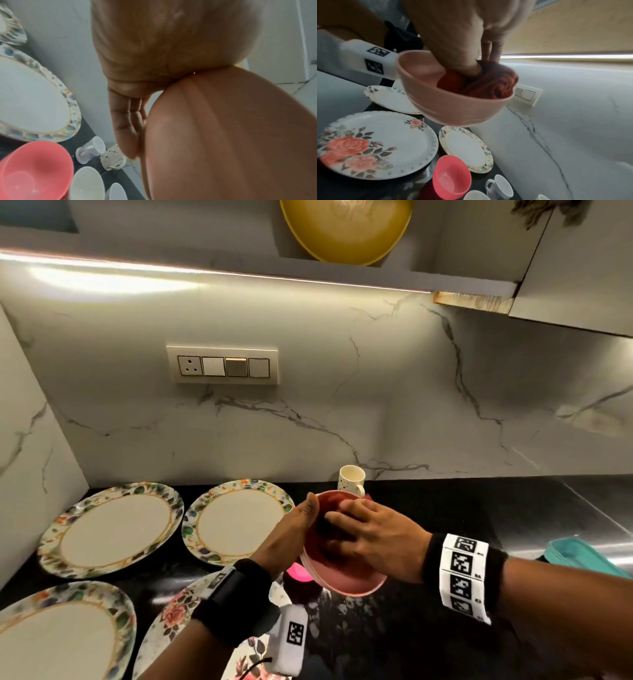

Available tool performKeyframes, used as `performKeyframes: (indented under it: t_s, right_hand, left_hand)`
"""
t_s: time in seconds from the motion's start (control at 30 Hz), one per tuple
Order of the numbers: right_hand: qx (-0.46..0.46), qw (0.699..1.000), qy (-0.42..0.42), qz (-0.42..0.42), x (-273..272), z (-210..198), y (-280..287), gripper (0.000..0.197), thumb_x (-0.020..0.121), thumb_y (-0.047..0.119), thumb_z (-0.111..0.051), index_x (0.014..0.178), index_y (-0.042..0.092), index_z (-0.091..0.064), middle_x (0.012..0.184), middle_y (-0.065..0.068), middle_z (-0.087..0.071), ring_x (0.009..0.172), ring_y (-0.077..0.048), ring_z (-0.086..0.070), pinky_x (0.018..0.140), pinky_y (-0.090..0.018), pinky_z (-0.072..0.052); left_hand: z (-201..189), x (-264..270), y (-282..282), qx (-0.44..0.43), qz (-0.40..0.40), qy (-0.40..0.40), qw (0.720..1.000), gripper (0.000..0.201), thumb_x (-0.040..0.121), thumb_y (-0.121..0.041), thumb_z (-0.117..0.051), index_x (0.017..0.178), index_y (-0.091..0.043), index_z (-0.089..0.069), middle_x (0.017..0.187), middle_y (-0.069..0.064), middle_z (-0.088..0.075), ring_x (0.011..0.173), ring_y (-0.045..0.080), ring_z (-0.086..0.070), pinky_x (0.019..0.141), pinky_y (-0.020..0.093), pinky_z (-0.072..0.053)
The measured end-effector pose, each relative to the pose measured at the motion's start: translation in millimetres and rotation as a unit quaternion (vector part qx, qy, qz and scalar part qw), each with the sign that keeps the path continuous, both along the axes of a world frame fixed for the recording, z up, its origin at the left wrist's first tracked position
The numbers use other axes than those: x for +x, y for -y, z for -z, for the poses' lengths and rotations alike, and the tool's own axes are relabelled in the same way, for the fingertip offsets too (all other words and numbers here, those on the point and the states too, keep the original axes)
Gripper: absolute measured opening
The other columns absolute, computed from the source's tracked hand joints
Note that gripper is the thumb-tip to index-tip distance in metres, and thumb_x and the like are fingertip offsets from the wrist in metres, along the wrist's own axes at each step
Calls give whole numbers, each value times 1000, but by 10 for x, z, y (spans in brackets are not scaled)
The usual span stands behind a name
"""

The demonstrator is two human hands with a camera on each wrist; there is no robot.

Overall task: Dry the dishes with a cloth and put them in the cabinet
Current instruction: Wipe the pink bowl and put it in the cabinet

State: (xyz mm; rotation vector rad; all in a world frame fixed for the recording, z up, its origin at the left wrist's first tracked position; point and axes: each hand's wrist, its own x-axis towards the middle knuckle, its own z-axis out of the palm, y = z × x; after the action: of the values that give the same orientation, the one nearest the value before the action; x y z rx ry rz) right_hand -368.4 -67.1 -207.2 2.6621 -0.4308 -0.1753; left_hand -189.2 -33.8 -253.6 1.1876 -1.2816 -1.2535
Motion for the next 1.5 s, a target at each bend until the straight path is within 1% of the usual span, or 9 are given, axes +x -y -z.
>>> performKeyframes:
  t_s: [0.33,0.4,0.5,0.57,0.83,0.97,1.17,1.3,1.5]
  right_hand:
    - [101,983,102,112,145,277,-5,37,81,40,-46,113,41,-65,114,12,-63,108,-13,-57,91,-32,-49]
    - [256,930,188,187,141,369,-114,44,78,28,-53,119,46,-60,114,15,-64,103,-8,-58,90,-28,-50]
    - [516,742,348,248,192,443,-296,42,77,14,-53,107,42,-62,101,3,-70,83,-10,-68,78,-36,-58]
    - [532,720,382,230,213,508,-333,40,76,23,-57,113,38,-59,101,1,-68,83,-9,-67,78,-40,-58]
    - [337,859,335,191,249,598,-278,70,75,44,-70,135,44,-35,123,18,-56,106,-3,-56,91,-21,-48]
    - [349,847,354,188,282,533,-206,60,71,38,-72,125,41,-47,108,18,-63,91,0,-60,80,-16,-49]
    - [603,537,567,164,85,264,-69,59,63,9,-83,117,22,-63,106,-11,-70,95,-23,-69,77,-33,-57]
    - [728,306,601,121,-43,225,-19,66,56,8,-82,119,12,-65,113,-23,-65,95,-31,-67,72,-37,-57]
    - [762,232,586,148,-205,484,29,64,70,10,-75,130,4,-54,127,-31,-56,110,-42,-60,83,-49,-54]
  left_hand:
    - [34,160,18,-59,-74,79,992,69,78,-82,-29,114,-34,-62,106,-7,-68,101,14,-64,93,45,-51]
    - [106,148,12,-71,-112,119,984,79,70,-90,-25,114,-34,-60,105,-11,-66,102,13,-61,92,42,-50]
    - [162,191,27,-61,-143,119,981,75,73,-89,-25,108,-33,-62,101,-11,-66,101,14,-62,90,43,-50]
    - [157,233,67,-41,-142,111,983,78,70,-90,-25,110,-35,-62,105,-10,-67,103,13,-61,94,44,-48]
    - [45,257,183,185,-152,17,971,68,82,-78,-26,113,-23,-50,114,9,-59,108,32,-57,96,54,-47]
    - [-84,276,182,280,-115,-14,953,85,72,-87,-33,121,-18,-45,109,16,-58,104,40,-58,80,51,-54]
    - [30,468,227,213,-112,-114,964,73,87,-74,-30,114,-15,-62,88,15,-62,79,26,-62,75,39,-55]
    - [285,346,196,225,-85,-200,950,53,99,-45,-41,123,-2,-59,120,26,-62,107,39,-61,97,53,-48]
    - [367,376,134,227,-65,-353,905,55,85,-49,-50,112,-2,-62,100,19,-67,92,33,-64,77,43,-58]
